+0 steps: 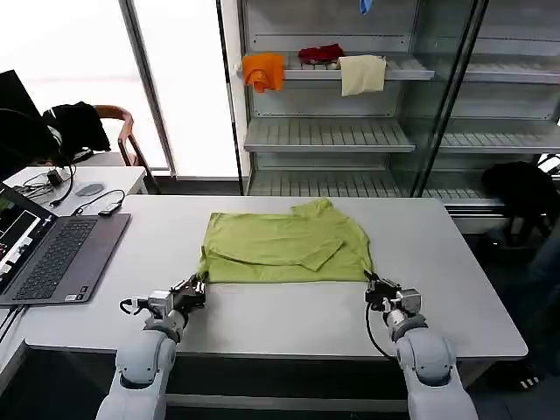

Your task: Fold and organize the clothes.

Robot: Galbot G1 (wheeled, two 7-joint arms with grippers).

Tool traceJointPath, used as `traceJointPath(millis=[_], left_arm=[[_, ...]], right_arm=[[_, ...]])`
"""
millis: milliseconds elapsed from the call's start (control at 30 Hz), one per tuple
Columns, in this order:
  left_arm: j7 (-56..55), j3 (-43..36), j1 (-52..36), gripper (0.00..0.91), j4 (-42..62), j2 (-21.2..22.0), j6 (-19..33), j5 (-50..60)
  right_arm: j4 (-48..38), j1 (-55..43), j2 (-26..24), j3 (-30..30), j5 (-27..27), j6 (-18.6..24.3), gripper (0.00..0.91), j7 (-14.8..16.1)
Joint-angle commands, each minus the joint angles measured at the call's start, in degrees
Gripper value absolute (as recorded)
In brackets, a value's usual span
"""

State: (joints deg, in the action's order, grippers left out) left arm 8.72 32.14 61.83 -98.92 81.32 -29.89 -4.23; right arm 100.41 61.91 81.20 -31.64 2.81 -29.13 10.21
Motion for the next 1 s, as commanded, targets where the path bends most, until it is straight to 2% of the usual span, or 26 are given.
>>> traceJointPath(millis=[33, 133, 233, 300, 400, 567, 833, 1000], left_arm=[[0.4, -0.3, 0.9, 0.000, -1.0, -0.3, 0.1, 0.5], [0.2, -0.2, 1.9, 0.000, -2.8, -0.4, 0.2, 0.9], [-0.1, 0.2, 3.9, 0.000, -6.2, -1.5, -0.6, 0.3], [0.0, 0.7, 5.8, 0.000, -8.6, -2.4, -0.9, -0.3], [0.4, 2.4, 9.4, 0.000, -13.4, -3.7, -1.9, -2.8], [0.8, 5.8, 15.7, 0.000, -18.7, -5.2, -2.9, -5.8], [1.2, 10.4, 24.8, 0.000, -23.4, -6.0, -2.0, -9.1], [0.6, 11.9, 27.1, 0.000, -24.3, -6.2, -1.8, -9.7]], right_arm=[[1.2, 0.6, -0.1, 0.0, 0.7, -0.2, 0.000, 0.0], [3.8, 2.1, -0.3, -0.2, 3.8, -1.6, 0.000, -0.4], [8.7, 4.9, -0.6, -0.3, 8.0, -4.0, 0.000, -2.0], [11.3, 6.9, -0.8, -0.3, 8.8, -4.0, 0.000, -2.8], [17.1, 11.0, -0.8, 0.5, 8.6, -4.1, 0.000, -4.1], [22.1, 16.1, -0.9, 1.4, 7.3, -4.1, 0.000, -5.3], [26.4, 23.1, -1.1, 4.6, 3.4, -4.0, 0.000, -6.4], [27.2, 25.5, -1.1, 5.6, 1.9, -4.0, 0.000, -6.6]])
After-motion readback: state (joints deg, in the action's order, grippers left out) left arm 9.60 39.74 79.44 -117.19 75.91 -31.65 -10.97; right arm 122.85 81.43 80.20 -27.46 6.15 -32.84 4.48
